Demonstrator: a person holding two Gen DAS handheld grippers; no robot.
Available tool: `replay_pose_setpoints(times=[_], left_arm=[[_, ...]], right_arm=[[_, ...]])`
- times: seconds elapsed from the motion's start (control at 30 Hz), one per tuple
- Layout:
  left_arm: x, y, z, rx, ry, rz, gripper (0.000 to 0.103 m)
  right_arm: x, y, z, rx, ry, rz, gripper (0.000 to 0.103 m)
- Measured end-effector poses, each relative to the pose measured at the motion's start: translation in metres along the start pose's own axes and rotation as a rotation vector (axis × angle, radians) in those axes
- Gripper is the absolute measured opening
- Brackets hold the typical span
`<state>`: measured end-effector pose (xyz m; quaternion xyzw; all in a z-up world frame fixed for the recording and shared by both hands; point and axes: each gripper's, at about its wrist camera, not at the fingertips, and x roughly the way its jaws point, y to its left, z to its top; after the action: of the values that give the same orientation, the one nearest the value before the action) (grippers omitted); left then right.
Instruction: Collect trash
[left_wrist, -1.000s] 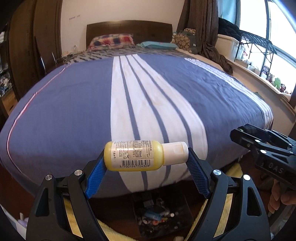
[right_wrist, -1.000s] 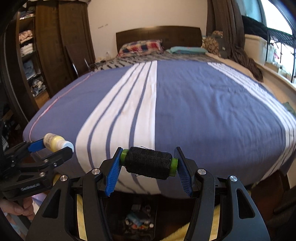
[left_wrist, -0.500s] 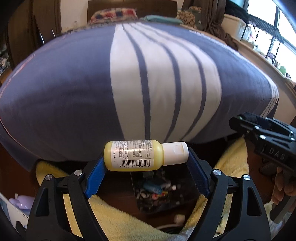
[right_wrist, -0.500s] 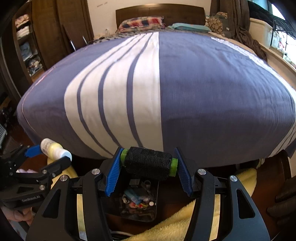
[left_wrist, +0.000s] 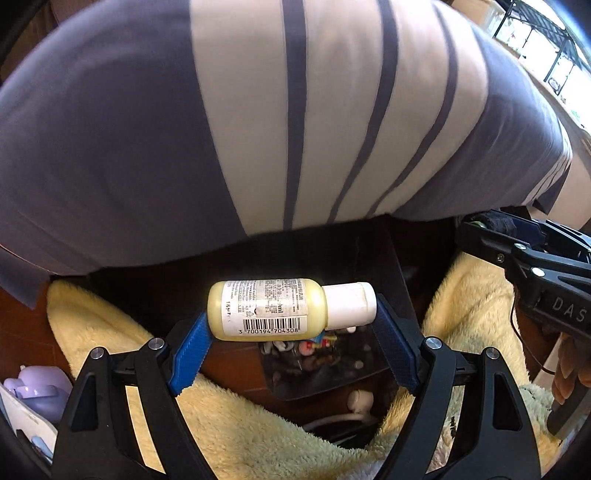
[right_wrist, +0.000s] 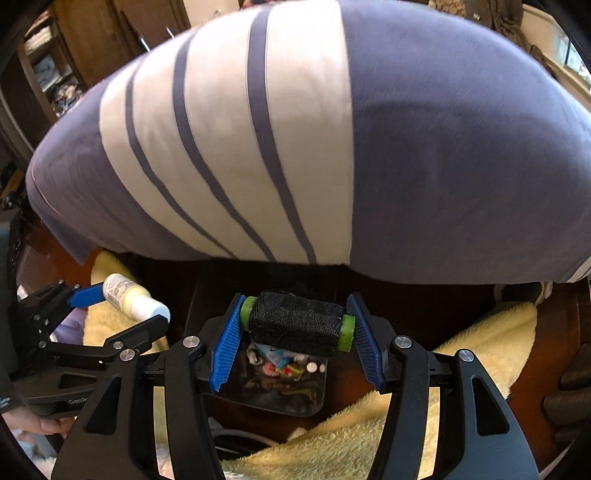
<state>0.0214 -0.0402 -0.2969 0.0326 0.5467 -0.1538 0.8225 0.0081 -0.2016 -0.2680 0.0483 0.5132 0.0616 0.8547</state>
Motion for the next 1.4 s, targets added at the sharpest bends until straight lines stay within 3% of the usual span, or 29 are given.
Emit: replay_pose_setpoints(times=[0.27,0.5,0.6,0.67,0.87,1.0,1.17,1.4], left_arm=[[0.030,0.001,0.002,0.001,0.098,-0.038,0.078],[0.039,0.004,0.005,-0.006,0.129,-0.065,0.078],[0.038,0.008,0.006,-0.018,0.127,-0.058,0.085],[0.035,0.009,0.008,-0.021,0.116,-0.052,0.088],[0.011,0.008,0.011,-0.013,0.053,-0.031,0.094],[-0.011,0.006,0.014,-0.009,0.002,-0.020,0.095],[-0.052,0.009,0.023,-0.005,-0.096,0.020,0.095],[-0.135,0.009,0.043,0.003,-0.317,0.087,0.095]], right_arm=[[0.032,0.003,0.001,0.003,0.099,0.008,0.057],[0.042,0.009,0.009,0.005,0.116,0.019,0.057],[0.042,0.011,0.013,0.009,0.112,0.016,0.070],[0.041,0.009,0.014,0.017,0.101,0.011,0.072],[0.024,0.006,0.016,0.025,0.059,-0.007,0.081],[0.005,0.004,0.019,0.023,0.011,-0.022,0.098],[-0.034,-0.003,0.027,0.026,-0.092,-0.040,0.099],[-0.108,-0.009,0.044,0.049,-0.289,-0.046,0.099]])
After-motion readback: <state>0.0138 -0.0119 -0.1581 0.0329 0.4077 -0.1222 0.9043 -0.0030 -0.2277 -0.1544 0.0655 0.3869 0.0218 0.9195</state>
